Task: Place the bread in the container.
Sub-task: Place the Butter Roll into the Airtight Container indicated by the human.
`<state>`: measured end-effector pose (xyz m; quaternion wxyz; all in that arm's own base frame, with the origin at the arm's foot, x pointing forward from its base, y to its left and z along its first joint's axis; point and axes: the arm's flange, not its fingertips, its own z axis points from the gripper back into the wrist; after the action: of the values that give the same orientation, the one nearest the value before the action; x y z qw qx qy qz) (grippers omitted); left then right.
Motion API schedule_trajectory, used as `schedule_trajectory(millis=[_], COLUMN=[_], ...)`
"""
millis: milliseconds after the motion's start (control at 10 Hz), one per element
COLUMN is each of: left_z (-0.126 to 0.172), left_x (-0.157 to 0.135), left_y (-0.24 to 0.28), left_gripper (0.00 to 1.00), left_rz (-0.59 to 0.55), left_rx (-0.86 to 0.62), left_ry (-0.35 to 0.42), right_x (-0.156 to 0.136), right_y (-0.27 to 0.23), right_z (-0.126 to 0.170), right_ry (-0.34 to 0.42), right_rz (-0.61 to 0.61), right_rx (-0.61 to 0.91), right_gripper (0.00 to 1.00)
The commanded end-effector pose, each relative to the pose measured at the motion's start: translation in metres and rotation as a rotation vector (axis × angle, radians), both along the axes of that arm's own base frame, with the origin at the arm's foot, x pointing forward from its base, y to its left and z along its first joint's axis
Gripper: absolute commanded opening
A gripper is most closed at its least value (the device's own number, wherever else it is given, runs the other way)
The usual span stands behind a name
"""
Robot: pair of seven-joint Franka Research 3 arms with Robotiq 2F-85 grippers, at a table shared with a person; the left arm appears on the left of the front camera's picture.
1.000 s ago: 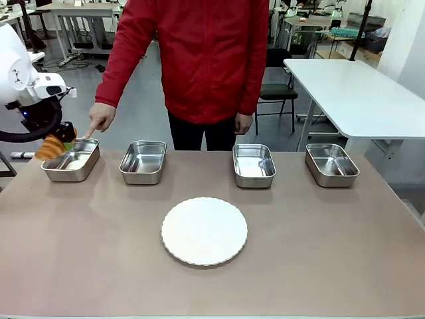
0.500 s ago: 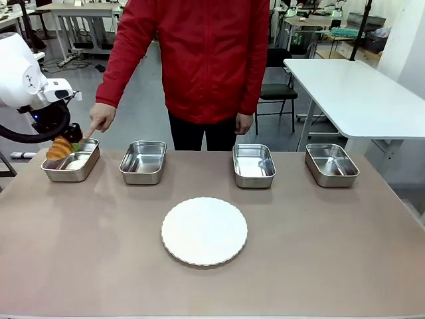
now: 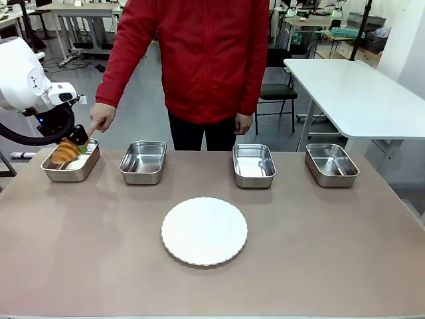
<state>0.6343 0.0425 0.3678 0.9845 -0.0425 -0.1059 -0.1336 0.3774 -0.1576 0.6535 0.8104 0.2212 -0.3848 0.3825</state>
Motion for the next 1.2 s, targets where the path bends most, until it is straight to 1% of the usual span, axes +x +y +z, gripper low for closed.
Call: schedule_trajectory(millis=[0, 400, 500, 600, 1100], left_z=[0.0057, 0.0114, 0.013, 0.0075, 0.0075], left_x=[0.0036, 0.0012, 0.002, 0.0019, 0.0019], left_y=[0.0033, 0.0046, 0.0007, 0.0013, 0.0013], left_gripper=[1.0, 1.0, 1.0, 1.0, 1.0], left_rz=[-0.008, -0.004, -0.002, 0.0, 0.0], left_rx=[0.022, 0.006, 0.035, 0.004, 0.004], left_ry=[-0.007, -0.016, -0.047, -0.014, -0.014], right_x=[0.0, 0.0, 0.0, 0.0, 0.0], right_y=[0.0003, 0.0003, 0.0003, 0.0003, 0.0003], right_z=[0.0011, 0.0011, 0.0011, 0.0011, 0.0011], right_ry=[-0.024, -0.024, -0.024, -0.024, -0.024], right_rz=[0.014, 0.014, 0.014, 0.014, 0.014], right_rx=[0.015, 0.015, 0.015, 0.015, 0.015], right_gripper=[1.0, 1.0, 1.0, 1.0, 1.0])
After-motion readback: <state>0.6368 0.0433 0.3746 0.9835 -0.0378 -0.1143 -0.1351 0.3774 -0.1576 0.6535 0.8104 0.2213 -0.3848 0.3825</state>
